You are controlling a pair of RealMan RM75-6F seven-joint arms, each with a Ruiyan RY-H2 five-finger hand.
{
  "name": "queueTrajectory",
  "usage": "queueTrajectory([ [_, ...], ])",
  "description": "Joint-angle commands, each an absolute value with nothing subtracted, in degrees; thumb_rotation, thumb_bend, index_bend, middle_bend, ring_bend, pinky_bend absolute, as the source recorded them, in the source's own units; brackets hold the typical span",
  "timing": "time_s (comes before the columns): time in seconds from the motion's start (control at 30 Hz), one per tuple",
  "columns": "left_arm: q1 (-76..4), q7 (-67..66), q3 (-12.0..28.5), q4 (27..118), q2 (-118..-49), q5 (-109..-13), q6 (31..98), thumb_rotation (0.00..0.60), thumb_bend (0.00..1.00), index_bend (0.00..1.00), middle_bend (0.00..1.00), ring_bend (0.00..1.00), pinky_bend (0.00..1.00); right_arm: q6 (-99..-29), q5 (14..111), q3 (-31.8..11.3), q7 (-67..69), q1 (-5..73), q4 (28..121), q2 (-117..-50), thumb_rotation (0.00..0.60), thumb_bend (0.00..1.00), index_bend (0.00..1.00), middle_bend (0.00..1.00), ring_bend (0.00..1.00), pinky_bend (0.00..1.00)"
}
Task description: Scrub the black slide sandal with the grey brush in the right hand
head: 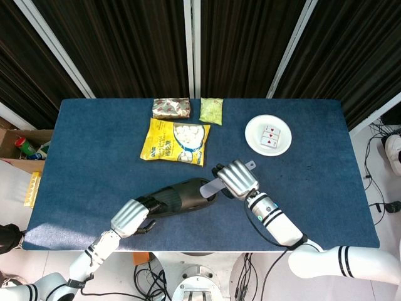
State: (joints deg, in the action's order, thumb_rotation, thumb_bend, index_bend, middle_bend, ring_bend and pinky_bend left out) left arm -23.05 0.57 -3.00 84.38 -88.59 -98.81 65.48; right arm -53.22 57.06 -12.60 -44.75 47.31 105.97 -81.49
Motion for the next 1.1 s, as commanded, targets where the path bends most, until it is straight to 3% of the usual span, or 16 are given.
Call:
queueTrajectory([
  [0.03,-23.4,1.1,-3.3,83.2,-89.4,-98.0,64.7,0.600,0.45,0.26,0.35,0.29,0.40,-53.0,54.9,-12.4,-46.1,49.2,105.3,-83.1,0.600,0.50,0.95,0.76,0.68,0.71],
  [0.7,-24.4,4.2,-5.6,79.9,-91.0,-97.4,65.6,0.600,0.50,0.26,0.36,0.29,0.41,-53.4,46.5,-9.9,-49.8,57.8,101.4,-89.5,0.600,0.51,0.97,0.77,0.69,0.71],
  [1.1,-24.4,5.2,-6.3,78.9,-91.3,-97.2,66.7,0.600,0.51,0.26,0.36,0.29,0.41,-52.0,43.3,-11.1,-51.9,65.4,88.5,-97.0,0.600,0.51,0.97,0.77,0.69,0.72],
])
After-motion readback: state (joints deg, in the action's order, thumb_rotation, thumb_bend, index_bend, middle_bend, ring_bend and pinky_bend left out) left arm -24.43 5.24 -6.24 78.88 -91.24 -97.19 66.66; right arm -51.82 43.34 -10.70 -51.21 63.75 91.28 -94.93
